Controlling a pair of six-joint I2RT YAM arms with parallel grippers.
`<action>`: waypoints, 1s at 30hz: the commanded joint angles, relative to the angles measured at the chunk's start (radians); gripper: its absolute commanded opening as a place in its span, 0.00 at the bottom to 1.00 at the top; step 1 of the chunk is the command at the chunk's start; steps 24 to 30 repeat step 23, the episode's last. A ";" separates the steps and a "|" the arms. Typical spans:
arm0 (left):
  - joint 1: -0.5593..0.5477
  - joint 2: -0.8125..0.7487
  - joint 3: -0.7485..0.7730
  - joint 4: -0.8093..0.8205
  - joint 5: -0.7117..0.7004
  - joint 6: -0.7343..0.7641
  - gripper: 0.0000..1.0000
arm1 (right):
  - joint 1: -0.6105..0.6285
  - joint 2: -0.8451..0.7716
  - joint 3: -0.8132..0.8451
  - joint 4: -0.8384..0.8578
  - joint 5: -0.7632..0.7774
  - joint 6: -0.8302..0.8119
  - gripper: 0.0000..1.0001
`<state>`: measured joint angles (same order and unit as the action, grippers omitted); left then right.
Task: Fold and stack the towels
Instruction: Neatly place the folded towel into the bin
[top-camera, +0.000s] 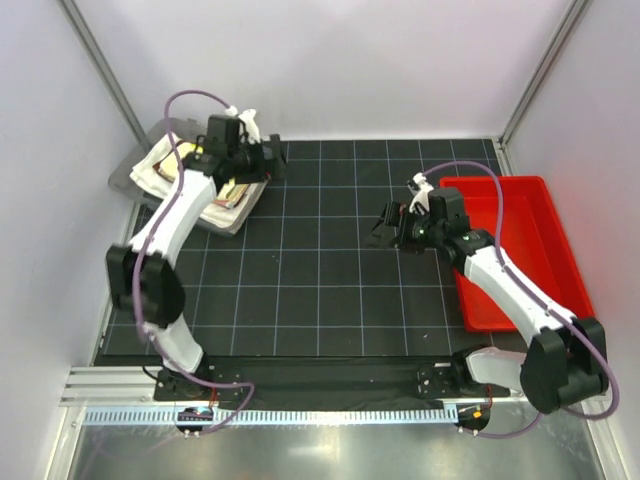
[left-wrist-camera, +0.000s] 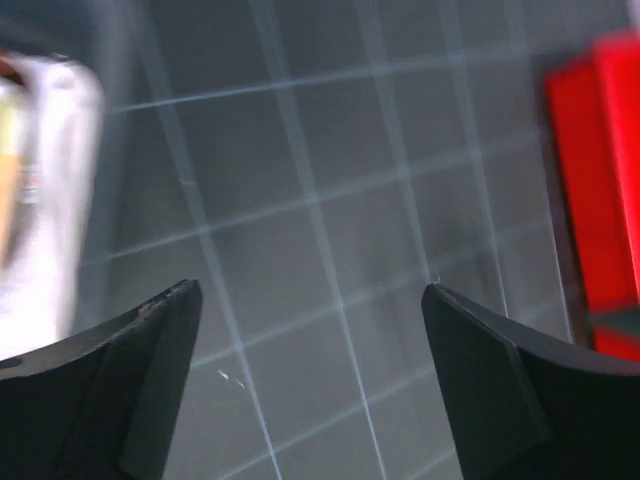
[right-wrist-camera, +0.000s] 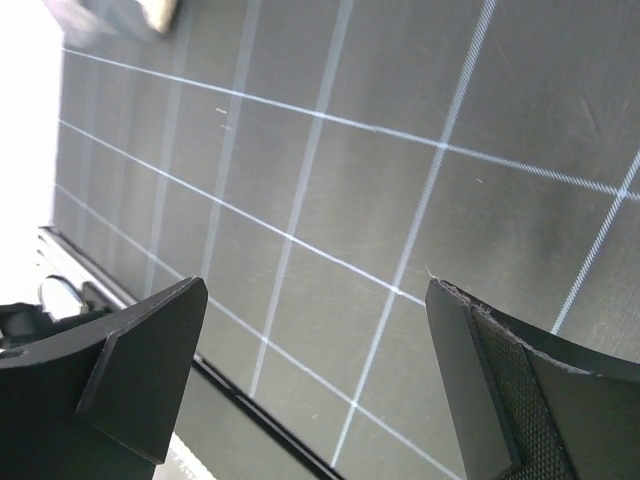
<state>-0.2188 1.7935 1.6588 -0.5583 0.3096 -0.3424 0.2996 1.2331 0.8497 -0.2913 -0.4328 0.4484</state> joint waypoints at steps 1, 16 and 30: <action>-0.106 -0.219 -0.149 0.020 -0.089 0.029 1.00 | -0.004 -0.099 0.078 -0.048 0.002 0.012 1.00; -0.234 -0.956 -0.672 0.136 -0.104 0.006 1.00 | -0.001 -0.487 0.071 -0.193 0.342 0.042 1.00; -0.232 -0.991 -0.660 0.120 -0.124 0.000 1.00 | -0.002 -0.518 0.069 -0.175 0.345 0.018 1.00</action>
